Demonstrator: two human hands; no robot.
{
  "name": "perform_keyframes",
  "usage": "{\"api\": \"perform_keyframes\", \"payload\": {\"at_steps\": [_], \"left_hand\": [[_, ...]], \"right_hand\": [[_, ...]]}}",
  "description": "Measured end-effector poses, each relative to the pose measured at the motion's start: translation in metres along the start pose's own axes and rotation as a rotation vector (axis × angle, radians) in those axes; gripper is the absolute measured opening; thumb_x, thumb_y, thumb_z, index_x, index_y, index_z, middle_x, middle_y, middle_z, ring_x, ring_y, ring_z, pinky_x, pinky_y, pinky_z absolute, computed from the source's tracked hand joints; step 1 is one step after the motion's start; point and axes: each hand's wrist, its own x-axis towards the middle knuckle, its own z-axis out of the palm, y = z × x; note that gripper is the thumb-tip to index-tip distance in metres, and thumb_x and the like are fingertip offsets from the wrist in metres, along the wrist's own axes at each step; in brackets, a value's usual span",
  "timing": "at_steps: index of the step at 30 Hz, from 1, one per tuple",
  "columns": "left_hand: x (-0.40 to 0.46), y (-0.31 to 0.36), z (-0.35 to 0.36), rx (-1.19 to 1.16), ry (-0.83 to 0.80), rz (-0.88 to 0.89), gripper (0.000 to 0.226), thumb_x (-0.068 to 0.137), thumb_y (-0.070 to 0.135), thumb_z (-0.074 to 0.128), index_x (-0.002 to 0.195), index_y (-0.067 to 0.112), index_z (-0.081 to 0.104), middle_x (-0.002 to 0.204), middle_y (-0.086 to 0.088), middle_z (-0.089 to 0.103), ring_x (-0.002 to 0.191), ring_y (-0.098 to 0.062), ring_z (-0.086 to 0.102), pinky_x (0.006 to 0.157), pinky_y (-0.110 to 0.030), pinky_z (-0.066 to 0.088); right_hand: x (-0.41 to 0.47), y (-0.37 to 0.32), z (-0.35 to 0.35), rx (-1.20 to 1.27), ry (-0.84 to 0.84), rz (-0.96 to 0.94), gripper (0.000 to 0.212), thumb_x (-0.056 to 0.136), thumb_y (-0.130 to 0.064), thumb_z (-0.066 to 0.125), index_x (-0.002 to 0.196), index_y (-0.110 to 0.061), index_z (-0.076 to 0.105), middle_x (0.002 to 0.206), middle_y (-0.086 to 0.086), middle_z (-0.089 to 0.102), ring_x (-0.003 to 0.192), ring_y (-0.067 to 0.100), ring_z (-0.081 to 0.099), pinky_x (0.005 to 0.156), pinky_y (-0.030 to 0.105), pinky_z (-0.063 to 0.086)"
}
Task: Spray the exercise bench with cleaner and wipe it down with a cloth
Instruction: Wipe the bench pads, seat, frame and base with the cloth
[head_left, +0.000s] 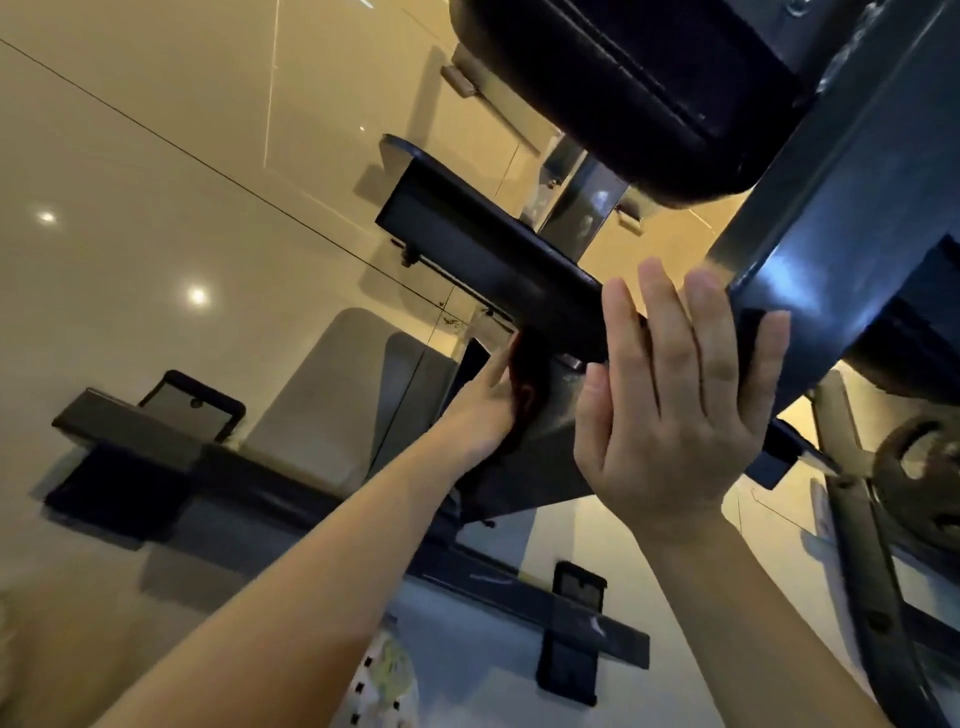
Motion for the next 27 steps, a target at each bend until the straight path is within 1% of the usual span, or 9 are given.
{"api": "perform_keyframes", "payload": {"at_steps": [2, 6, 11, 14, 16, 19, 21, 25, 27], "left_hand": [[0.019, 0.003, -0.001, -0.138, -0.015, -0.013, 0.049, 0.104, 0.038, 0.033, 0.150, 0.022, 0.029, 0.148, 0.000, 0.041, 0.135, -0.018, 0.041, 0.115, -0.029, 0.027], [0.036, -0.012, 0.004, -0.292, 0.007, -0.025, 0.085, 0.077, 0.080, 0.038, 0.145, 0.028, 0.039, 0.146, -0.002, 0.046, 0.133, -0.022, 0.044, 0.114, -0.045, 0.032], [0.008, -0.020, 0.002, -0.317, -0.028, -0.032, 0.078, 0.077, 0.072, 0.052, 0.146, 0.039, 0.035, 0.145, 0.004, 0.046, 0.132, -0.017, 0.044, 0.117, -0.039, 0.027], [-0.027, -0.021, 0.005, -0.234, -0.038, 0.127, 0.082, 0.080, 0.072, 0.043, 0.152, 0.040, 0.020, 0.154, 0.012, 0.032, 0.141, -0.009, 0.029, 0.119, -0.037, 0.019], [-0.045, -0.022, 0.009, -0.245, -0.026, 0.223, 0.072, 0.087, 0.068, 0.040, 0.150, 0.036, 0.026, 0.151, 0.012, 0.038, 0.140, -0.004, 0.031, 0.120, -0.040, 0.021], [-0.063, -0.021, 0.015, -0.284, -0.005, 0.286, 0.039, 0.100, 0.043, 0.042, 0.136, 0.037, 0.031, 0.129, 0.034, 0.050, 0.123, 0.020, 0.039, 0.103, -0.009, 0.034], [-0.071, -0.017, 0.016, -0.270, 0.003, 0.336, 0.047, 0.095, 0.052, 0.044, 0.136, 0.037, 0.028, 0.128, 0.043, 0.046, 0.125, 0.020, 0.036, 0.100, -0.002, 0.029], [-0.059, -0.024, 0.008, -0.189, -0.050, 0.277, 0.045, 0.101, 0.043, 0.035, 0.144, 0.043, 0.020, 0.147, 0.028, 0.030, 0.132, 0.020, 0.024, 0.107, -0.001, 0.019], [-0.046, -0.023, 0.000, -0.152, -0.090, 0.276, 0.048, 0.104, 0.033, 0.031, 0.150, 0.036, 0.016, 0.156, 0.015, 0.024, 0.140, 0.008, 0.020, 0.115, -0.011, 0.015]], "right_hand": [[-0.001, 0.000, 0.002, -0.006, 0.024, -0.009, 0.042, 0.098, -0.025, 0.045, 0.137, -0.012, 0.055, 0.142, 0.010, 0.052, 0.135, 0.028, 0.039, 0.119, 0.047, 0.014], [-0.002, 0.002, 0.003, 0.000, 0.029, -0.039, 0.039, 0.097, -0.026, 0.050, 0.133, -0.013, 0.057, 0.138, 0.012, 0.054, 0.133, 0.031, 0.040, 0.119, 0.047, 0.012], [0.000, 0.004, -0.005, 0.012, -0.036, -0.075, 0.032, 0.099, -0.030, 0.053, 0.122, -0.012, 0.067, 0.136, 0.013, 0.057, 0.133, 0.035, 0.037, 0.120, 0.047, 0.003], [-0.007, 0.006, -0.018, 0.066, -0.186, -0.149, 0.036, 0.098, -0.032, 0.054, 0.124, -0.010, 0.066, 0.142, 0.013, 0.051, 0.137, 0.034, 0.033, 0.119, 0.050, 0.000], [-0.024, 0.000, -0.029, 0.077, -0.302, -0.238, 0.040, 0.096, -0.032, 0.058, 0.129, -0.010, 0.061, 0.147, 0.012, 0.044, 0.140, 0.031, 0.031, 0.119, 0.055, -0.001], [-0.056, -0.013, -0.045, 0.108, -0.418, -0.284, 0.047, 0.093, -0.029, 0.059, 0.136, -0.013, 0.052, 0.152, 0.009, 0.037, 0.144, 0.027, 0.028, 0.118, 0.059, 0.001], [-0.071, -0.021, -0.052, 0.139, -0.443, -0.218, 0.046, 0.093, -0.029, 0.056, 0.136, -0.014, 0.049, 0.151, 0.007, 0.037, 0.145, 0.024, 0.027, 0.118, 0.059, 0.003], [-0.084, -0.037, -0.048, 0.178, -0.478, -0.194, 0.046, 0.092, -0.027, 0.053, 0.135, -0.012, 0.046, 0.150, 0.008, 0.037, 0.143, 0.023, 0.030, 0.121, 0.052, 0.004], [-0.088, -0.041, -0.038, 0.172, -0.470, -0.240, 0.049, 0.092, -0.022, 0.051, 0.139, -0.010, 0.043, 0.153, 0.010, 0.035, 0.142, 0.024, 0.030, 0.121, 0.050, 0.004]]}}
